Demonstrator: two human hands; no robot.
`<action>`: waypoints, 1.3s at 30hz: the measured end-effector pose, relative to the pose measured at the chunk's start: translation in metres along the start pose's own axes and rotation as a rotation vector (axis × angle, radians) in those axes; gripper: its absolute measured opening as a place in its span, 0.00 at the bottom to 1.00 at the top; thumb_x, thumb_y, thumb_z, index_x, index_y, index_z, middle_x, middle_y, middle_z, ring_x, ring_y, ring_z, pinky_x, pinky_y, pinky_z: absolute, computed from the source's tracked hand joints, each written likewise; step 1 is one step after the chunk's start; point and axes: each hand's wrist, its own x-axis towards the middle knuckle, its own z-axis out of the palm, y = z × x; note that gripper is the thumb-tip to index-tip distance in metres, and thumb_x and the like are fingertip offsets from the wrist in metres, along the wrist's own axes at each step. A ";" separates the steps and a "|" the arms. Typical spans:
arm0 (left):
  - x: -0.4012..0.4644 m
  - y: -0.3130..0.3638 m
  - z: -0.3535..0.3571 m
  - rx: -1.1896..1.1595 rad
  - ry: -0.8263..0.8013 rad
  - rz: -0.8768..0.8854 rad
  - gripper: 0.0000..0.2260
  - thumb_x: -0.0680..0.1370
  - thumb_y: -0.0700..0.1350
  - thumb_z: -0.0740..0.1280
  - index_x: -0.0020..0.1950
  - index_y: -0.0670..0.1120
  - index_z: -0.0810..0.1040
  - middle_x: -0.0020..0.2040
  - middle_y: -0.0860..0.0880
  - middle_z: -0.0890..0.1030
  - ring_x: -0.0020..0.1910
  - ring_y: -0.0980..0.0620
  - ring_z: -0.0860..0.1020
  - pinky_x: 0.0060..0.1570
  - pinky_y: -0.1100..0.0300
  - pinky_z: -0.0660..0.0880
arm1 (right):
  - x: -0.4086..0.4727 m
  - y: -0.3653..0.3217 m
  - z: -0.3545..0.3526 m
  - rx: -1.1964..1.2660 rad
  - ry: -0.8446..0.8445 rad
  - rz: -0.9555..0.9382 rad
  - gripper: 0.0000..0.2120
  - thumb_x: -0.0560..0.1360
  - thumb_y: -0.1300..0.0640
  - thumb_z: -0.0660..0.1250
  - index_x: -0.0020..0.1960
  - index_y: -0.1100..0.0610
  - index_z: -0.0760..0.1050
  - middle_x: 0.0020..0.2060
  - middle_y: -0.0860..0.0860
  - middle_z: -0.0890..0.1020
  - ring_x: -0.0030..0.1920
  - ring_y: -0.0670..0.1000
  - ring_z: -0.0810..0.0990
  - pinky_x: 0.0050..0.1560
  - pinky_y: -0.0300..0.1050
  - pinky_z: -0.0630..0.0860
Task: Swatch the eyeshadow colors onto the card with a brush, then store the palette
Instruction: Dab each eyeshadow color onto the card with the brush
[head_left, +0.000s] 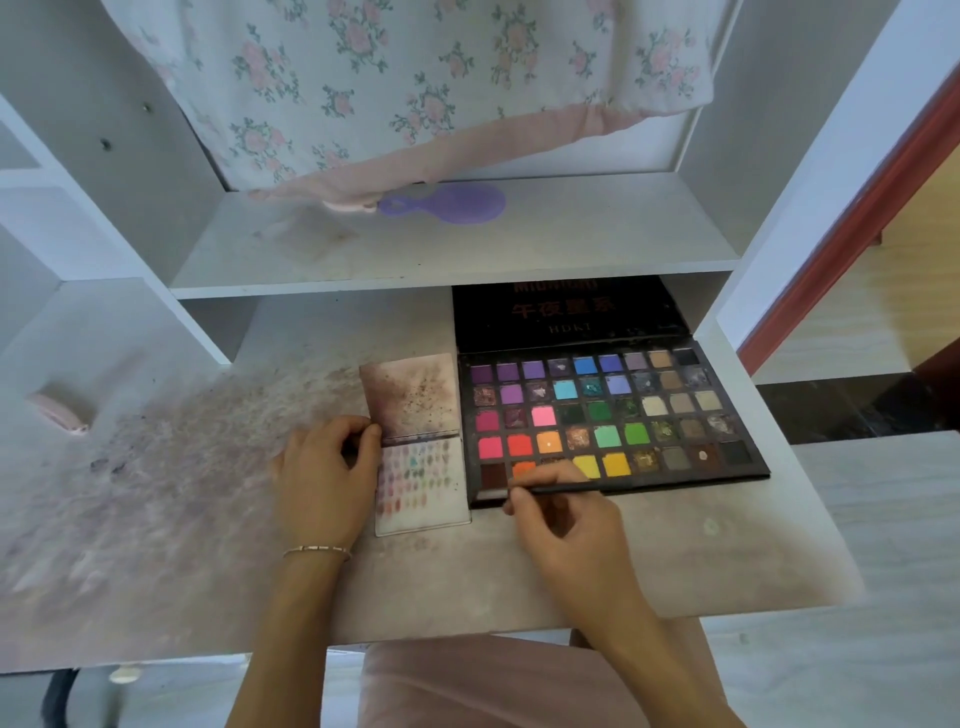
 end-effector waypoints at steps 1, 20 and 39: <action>0.000 0.000 0.000 -0.002 0.000 0.001 0.08 0.77 0.45 0.63 0.48 0.46 0.81 0.46 0.47 0.82 0.50 0.44 0.76 0.54 0.44 0.71 | 0.000 -0.002 0.006 -0.013 -0.022 -0.003 0.12 0.72 0.64 0.67 0.39 0.47 0.75 0.33 0.48 0.80 0.37 0.46 0.80 0.39 0.41 0.77; 0.000 -0.003 0.002 -0.018 0.012 0.008 0.07 0.77 0.45 0.63 0.48 0.46 0.81 0.46 0.48 0.82 0.49 0.45 0.74 0.55 0.44 0.69 | 0.007 -0.002 0.021 -0.069 -0.122 0.001 0.13 0.73 0.62 0.66 0.40 0.44 0.75 0.35 0.42 0.82 0.37 0.43 0.80 0.38 0.34 0.75; 0.000 -0.003 0.003 -0.022 0.026 0.011 0.08 0.77 0.45 0.63 0.48 0.46 0.81 0.47 0.48 0.82 0.50 0.45 0.75 0.56 0.43 0.69 | 0.007 0.001 0.022 -0.103 -0.128 -0.037 0.09 0.73 0.62 0.66 0.42 0.49 0.77 0.35 0.44 0.81 0.38 0.42 0.78 0.39 0.34 0.75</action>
